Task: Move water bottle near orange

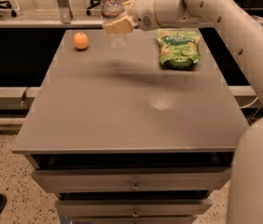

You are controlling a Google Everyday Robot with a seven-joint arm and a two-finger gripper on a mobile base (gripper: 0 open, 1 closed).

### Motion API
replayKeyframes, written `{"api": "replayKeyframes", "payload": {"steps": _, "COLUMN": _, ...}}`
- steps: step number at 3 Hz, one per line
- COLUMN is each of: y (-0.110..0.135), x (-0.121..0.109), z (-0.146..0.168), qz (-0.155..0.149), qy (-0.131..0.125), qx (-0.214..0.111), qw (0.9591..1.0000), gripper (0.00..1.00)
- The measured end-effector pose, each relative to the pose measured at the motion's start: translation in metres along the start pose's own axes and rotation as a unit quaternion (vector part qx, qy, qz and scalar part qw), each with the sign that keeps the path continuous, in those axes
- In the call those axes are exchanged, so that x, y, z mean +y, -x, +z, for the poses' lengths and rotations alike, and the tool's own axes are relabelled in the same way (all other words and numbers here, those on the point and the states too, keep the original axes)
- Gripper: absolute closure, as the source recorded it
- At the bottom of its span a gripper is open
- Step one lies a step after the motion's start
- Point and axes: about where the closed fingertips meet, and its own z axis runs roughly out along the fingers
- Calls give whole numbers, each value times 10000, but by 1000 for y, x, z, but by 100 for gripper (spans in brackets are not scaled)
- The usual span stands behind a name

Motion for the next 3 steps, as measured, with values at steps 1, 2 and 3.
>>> {"api": "replayKeyframes", "payload": {"steps": 1, "y": -4, "x": -17, "z": 38, "qz": 158, "qy": 113, "qx": -113, "qw": 9997, "gripper": 100}}
{"api": "replayKeyframes", "payload": {"steps": 2, "y": -11, "x": -27, "z": 70, "qz": 357, "qy": 213, "qx": -170, "qw": 9990, "gripper": 100}}
{"api": "replayKeyframes", "payload": {"steps": 3, "y": -15, "x": -35, "z": 94, "qz": 535, "qy": 275, "qx": -249, "qw": 9979, "gripper": 100}}
